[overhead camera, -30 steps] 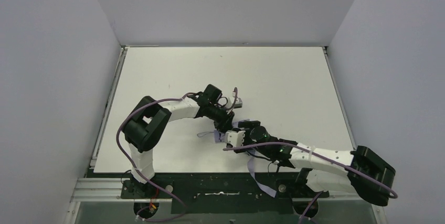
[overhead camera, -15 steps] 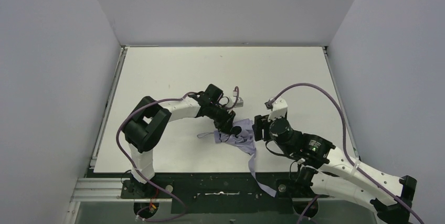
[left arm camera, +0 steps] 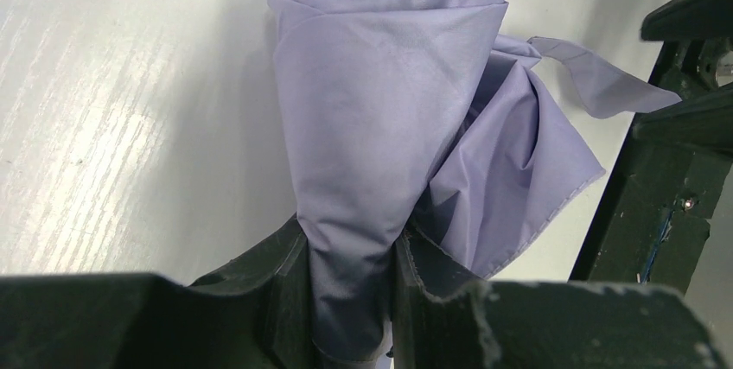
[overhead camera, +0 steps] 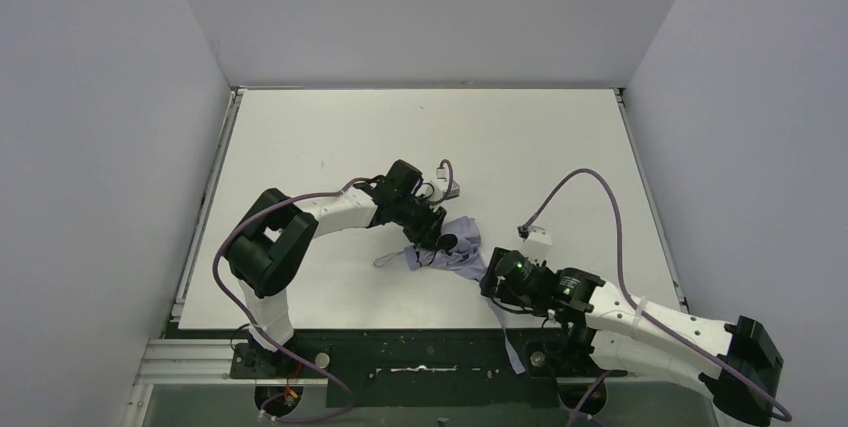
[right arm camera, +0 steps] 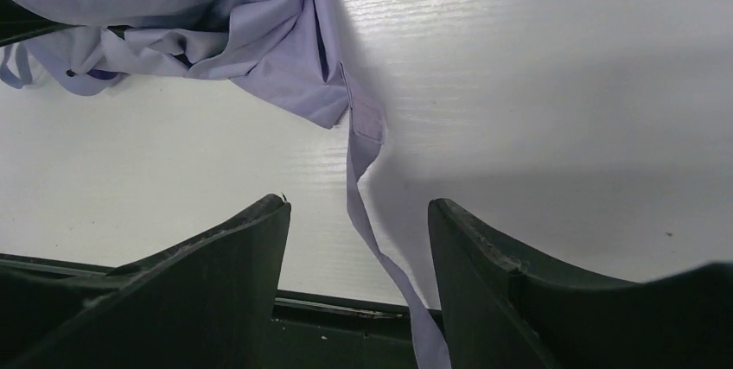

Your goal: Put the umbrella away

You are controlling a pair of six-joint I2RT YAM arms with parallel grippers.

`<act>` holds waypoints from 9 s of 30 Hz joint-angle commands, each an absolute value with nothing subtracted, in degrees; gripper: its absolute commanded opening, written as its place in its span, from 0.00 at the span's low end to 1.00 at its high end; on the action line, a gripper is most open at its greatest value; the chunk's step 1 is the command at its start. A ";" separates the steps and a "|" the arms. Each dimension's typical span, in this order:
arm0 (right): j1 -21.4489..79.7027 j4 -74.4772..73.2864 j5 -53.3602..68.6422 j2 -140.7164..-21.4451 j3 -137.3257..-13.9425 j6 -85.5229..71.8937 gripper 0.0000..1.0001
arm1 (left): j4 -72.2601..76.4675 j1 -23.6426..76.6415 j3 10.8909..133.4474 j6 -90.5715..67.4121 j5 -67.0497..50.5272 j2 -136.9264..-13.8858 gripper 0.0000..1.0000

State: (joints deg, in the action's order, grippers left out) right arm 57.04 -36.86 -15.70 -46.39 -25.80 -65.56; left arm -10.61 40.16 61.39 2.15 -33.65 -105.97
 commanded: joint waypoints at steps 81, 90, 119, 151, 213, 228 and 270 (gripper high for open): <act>57.31 -34.85 22.00 -41.31 -16.51 -63.25 0.00 | 2.85 42.00 53.34 3.26 6.30 -102.40 0.00; 61.97 -29.25 24.06 -38.00 -12.84 -68.37 0.00 | 2.05 42.83 55.06 7.20 8.73 -104.12 0.00; 42.94 -45.80 -22.78 -52.49 -49.32 -37.45 0.65 | 22.18 58.06 41.38 30.07 16.83 -103.19 0.00; 25.91 -37.30 40.75 -89.53 -64.26 41.14 0.87 | 45.63 74.15 30.28 53.76 27.14 -113.35 0.00; 49.00 9.60 11.65 -79.18 -27.97 55.55 0.19 | 1.71 35.51 41.34 5.72 -36.01 -71.22 0.85; 52.98 14.24 7.51 -78.24 -25.72 54.08 0.18 | 4.10 36.03 46.20 4.42 -45.21 -90.18 0.92; 53.82 -22.51 -17.88 -40.83 -34.10 -18.97 0.65 | -8.69 39.73 53.29 12.09 -33.04 -100.75 0.00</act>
State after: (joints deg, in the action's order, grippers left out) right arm 53.41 -8.80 -6.33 -43.16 -30.61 8.73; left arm -6.48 39.55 51.46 11.79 -38.37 -100.31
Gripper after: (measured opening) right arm 0.692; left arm 0.414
